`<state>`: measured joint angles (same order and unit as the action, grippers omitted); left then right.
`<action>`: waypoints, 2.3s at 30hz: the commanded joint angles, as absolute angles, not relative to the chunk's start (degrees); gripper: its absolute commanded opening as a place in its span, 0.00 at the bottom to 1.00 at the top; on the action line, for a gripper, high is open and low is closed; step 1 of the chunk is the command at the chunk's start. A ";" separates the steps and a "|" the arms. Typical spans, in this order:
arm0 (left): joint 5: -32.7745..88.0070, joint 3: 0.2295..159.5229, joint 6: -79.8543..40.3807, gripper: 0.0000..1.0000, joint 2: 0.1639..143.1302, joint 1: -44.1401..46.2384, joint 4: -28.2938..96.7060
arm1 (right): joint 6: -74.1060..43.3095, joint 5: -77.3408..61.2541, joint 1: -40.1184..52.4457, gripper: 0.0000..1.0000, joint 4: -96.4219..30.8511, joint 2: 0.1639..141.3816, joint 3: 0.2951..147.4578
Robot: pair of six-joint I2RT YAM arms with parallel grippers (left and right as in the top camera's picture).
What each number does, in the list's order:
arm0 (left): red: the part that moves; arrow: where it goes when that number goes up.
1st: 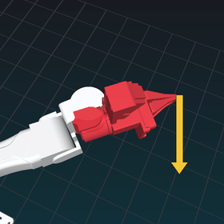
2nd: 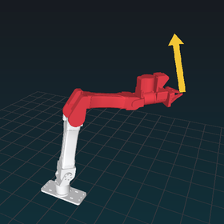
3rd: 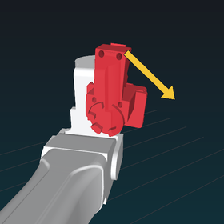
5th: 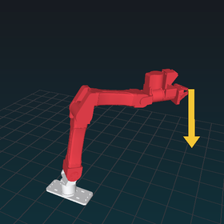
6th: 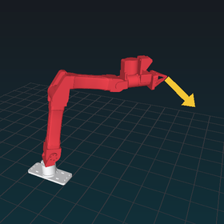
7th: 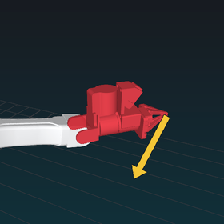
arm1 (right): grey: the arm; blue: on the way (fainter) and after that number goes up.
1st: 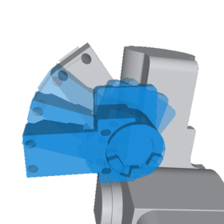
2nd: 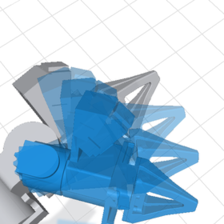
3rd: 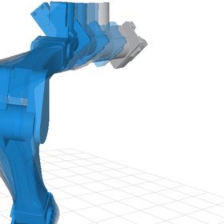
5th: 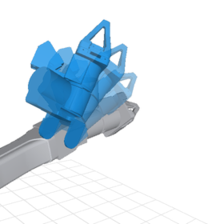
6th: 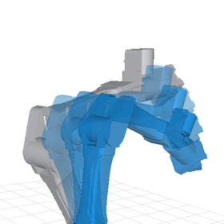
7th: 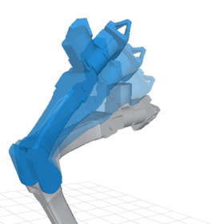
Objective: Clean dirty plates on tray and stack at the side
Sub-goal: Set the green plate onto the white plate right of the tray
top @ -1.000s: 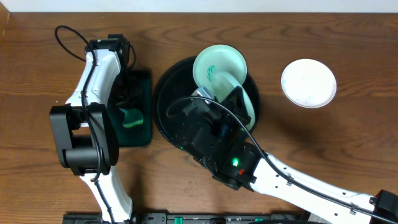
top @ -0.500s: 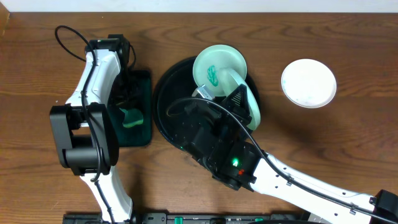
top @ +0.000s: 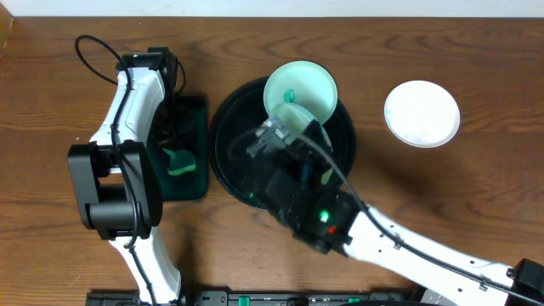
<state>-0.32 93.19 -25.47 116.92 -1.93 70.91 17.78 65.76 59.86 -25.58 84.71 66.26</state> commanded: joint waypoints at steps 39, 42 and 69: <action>-0.43 92.84 -25.12 0.07 117.03 -1.91 71.81 | -33.87 24.91 34.74 0.01 -34.06 83.94 67.61; -0.43 92.86 -25.12 0.07 117.03 -1.91 71.81 | -34.54 20.12 27.77 0.01 -34.72 83.61 67.61; -0.43 92.86 -25.12 0.07 117.03 -1.91 72.20 | -27.73 -0.30 -14.79 0.47 -44.38 83.68 67.61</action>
